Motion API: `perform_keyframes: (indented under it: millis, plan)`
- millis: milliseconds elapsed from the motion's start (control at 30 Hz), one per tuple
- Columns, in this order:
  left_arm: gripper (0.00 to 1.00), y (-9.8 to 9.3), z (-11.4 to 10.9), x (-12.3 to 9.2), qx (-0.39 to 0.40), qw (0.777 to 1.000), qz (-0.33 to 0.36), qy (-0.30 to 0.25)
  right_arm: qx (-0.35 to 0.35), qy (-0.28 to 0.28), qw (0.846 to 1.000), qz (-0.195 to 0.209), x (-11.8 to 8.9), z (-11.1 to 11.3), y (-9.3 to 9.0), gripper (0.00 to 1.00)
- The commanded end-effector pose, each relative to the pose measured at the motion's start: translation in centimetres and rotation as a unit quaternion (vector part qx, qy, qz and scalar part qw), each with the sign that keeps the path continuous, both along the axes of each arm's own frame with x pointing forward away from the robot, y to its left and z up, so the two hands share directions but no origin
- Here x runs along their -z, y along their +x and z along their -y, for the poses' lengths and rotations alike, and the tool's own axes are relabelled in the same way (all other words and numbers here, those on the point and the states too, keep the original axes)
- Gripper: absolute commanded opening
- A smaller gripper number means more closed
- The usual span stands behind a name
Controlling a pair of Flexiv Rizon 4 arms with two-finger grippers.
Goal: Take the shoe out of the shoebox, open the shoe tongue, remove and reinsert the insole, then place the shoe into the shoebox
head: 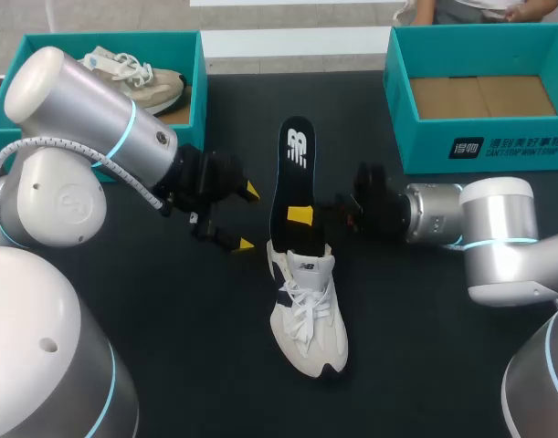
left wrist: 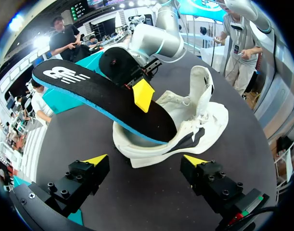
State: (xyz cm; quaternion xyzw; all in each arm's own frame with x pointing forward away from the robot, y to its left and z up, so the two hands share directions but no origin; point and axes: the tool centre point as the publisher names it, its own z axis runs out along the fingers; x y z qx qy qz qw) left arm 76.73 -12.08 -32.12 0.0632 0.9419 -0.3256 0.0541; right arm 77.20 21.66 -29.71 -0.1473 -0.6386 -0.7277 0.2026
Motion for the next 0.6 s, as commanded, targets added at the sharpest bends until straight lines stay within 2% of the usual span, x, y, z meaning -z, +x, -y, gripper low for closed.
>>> perform_keyframes:
  millis: [33,600]
  plan:
    - [1.0,-0.1,-0.1,0.1,0.001,1.0,0.0,-0.001,-0.003,-0.006,1.0,-0.001,0.2,0.1,0.1,0.0]
    - [1.0,-0.1,-0.1,0.1,0.001,1.0,0.0,-0.001,-0.021,-0.021,0.999,-0.03,2.9,0.1,-2.7,0.0]
